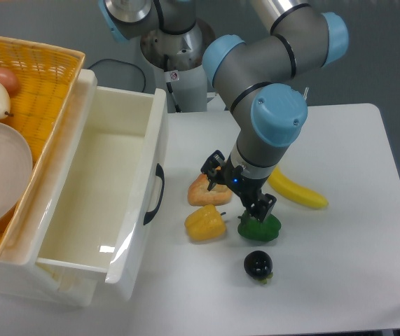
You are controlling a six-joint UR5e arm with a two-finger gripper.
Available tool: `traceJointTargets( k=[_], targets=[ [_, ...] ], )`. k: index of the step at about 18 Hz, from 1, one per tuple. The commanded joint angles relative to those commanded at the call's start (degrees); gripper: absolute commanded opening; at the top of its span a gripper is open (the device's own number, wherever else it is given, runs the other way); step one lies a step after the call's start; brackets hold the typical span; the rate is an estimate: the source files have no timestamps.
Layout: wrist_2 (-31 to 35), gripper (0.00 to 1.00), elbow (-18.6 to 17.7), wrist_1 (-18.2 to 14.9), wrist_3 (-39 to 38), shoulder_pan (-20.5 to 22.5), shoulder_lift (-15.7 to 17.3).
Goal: Pick up the yellow pepper
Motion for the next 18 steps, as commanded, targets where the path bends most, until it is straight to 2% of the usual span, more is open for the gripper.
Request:
traceJointTargets(
  k=[6, 9, 12, 16, 18],
  targets=[
    [0.35, 1.0, -1.93, 0.61, 2.46, -0.35, 0.7],
    [0.35, 1.0, -3.59, 4.47, 2.29, -0.53, 0.97],
    [0.35, 1.0, -5.97, 10.44, 2.29, -0.96, 1.58],
    [2.02, 1.0, -6.06, 10.9, 2.38, -0.7, 1.49],
    [2.11, 1.0, -7.46, 11.34, 2.38, -0.97, 1.32]
  ],
)
